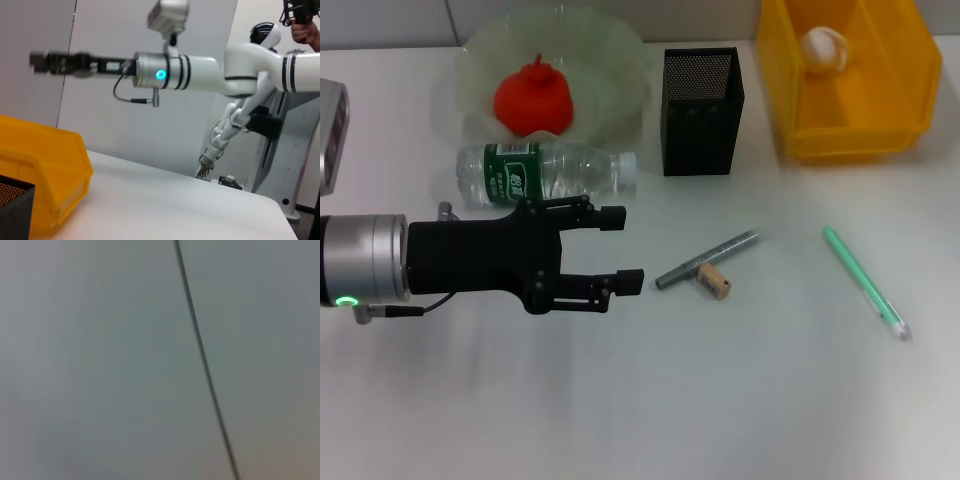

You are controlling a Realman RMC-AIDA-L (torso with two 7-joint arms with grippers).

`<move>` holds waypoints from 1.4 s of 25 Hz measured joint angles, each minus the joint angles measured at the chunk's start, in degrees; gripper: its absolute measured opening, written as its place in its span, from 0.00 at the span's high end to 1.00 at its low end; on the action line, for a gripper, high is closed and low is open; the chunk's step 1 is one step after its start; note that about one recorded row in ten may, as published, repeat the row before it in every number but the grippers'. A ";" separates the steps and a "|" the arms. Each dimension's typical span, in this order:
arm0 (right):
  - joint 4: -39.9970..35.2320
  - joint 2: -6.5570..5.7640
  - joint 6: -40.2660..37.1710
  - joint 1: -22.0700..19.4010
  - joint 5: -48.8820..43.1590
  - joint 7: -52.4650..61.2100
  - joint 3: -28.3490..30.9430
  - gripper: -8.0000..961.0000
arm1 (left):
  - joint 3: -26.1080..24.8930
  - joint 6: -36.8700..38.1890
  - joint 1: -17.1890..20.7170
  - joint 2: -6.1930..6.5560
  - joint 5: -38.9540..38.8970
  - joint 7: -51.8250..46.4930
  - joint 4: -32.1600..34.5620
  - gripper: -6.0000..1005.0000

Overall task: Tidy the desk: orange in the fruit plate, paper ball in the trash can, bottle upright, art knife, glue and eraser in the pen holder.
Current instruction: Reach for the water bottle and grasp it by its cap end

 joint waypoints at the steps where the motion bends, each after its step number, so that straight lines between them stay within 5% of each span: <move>1: 1.79 -0.31 -3.43 -0.56 4.73 -3.68 -0.01 0.15 | -0.01 -0.03 -0.06 -0.04 0.00 0.01 0.04 0.20; 5: 8.17 -1.56 -18.55 -2.44 14.38 -13.77 0.00 0.15 | -0.05 -0.14 -0.13 -0.12 0.00 0.04 0.47 0.21; 11: 11.69 -2.85 -34.83 -5.36 7.06 -17.48 -2.22 0.15 | -0.10 -0.75 -0.19 -0.28 0.00 0.23 0.69 0.21; 17: 11.88 -2.73 -37.71 -6.61 -6.48 -17.27 -2.32 0.15 | -0.10 -1.55 -0.34 -0.32 0.00 0.73 0.71 0.21; 21: 12.11 -1.30 -35.60 -8.95 -12.92 -19.90 -2.16 0.15 | -0.10 -2.31 -0.34 -0.32 0.04 0.76 0.77 0.22; 35: 15.90 0.02 -29.17 -11.73 -13.41 -28.24 -2.29 0.15 | -0.10 -5.81 -1.51 -0.05 0.56 -1.70 3.22 0.23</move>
